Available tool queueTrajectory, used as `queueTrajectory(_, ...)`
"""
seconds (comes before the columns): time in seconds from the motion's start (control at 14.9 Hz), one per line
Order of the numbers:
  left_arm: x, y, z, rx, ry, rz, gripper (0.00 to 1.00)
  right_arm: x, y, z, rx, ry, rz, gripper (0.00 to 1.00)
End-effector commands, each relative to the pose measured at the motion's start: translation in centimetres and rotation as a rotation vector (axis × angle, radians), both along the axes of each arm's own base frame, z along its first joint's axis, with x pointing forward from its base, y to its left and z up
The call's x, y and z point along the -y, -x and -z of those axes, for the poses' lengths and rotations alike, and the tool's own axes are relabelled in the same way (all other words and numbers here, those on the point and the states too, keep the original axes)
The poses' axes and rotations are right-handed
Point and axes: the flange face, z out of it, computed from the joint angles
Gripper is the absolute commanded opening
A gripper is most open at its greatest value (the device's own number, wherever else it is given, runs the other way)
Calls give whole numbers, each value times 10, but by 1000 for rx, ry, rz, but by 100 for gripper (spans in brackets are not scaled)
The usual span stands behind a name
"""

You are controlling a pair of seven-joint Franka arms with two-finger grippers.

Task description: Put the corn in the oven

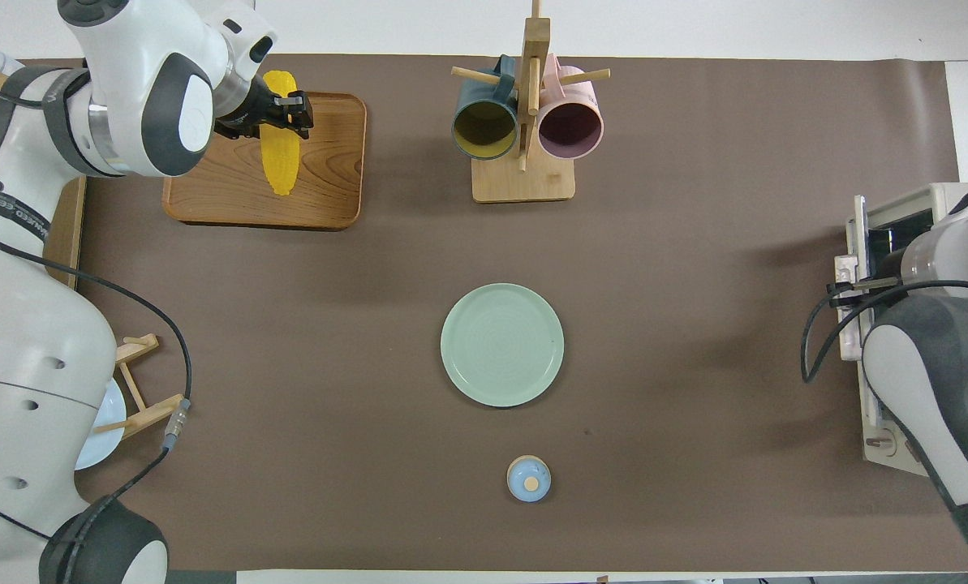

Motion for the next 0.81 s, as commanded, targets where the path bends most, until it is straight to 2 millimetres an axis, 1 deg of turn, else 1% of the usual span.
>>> queueTrajectory(0.0,19,67,-34,-55,-1,-37,0,13,-13,33,26,10,10,0)
queueTrajectory(0.07,33,88,-46,-69,-2,-51,0,12,-12,40,29,9,6,0)
queueTrajectory(0.2,72,134,-55,-95,-9,-72,0,11,-14,58,35,7,3,0)
queueTrajectory(0.27,95,156,-55,-111,-14,-84,0,10,-15,62,52,6,1,0)
queueTrajectory(0.34,120,174,-54,-120,-19,-89,0,4,-14,63,55,6,-9,0)
queueTrajectory(0.4,141,188,-51,-119,-19,-101,0,-3,-14,64,57,5,-21,0)
queueTrajectory(0.47,165,208,-46,-106,-11,-108,0,-8,-14,67,66,5,-17,0)
queueTrajectory(0.54,186,229,-37,-82,3,-100,0,-10,-12,71,66,4,-2,0)
queueTrajectory(0.61,198,249,-28,-53,21,-84,0,-10,-12,73,65,4,4,0)
queueTrajectory(0.67,211,268,-15,-23,40,-70,0,-10,-11,77,61,4,11,0)
queueTrajectory(0.74,226,282,-4,-10,51,-60,0,-10,-10,79,59,4,12,0)
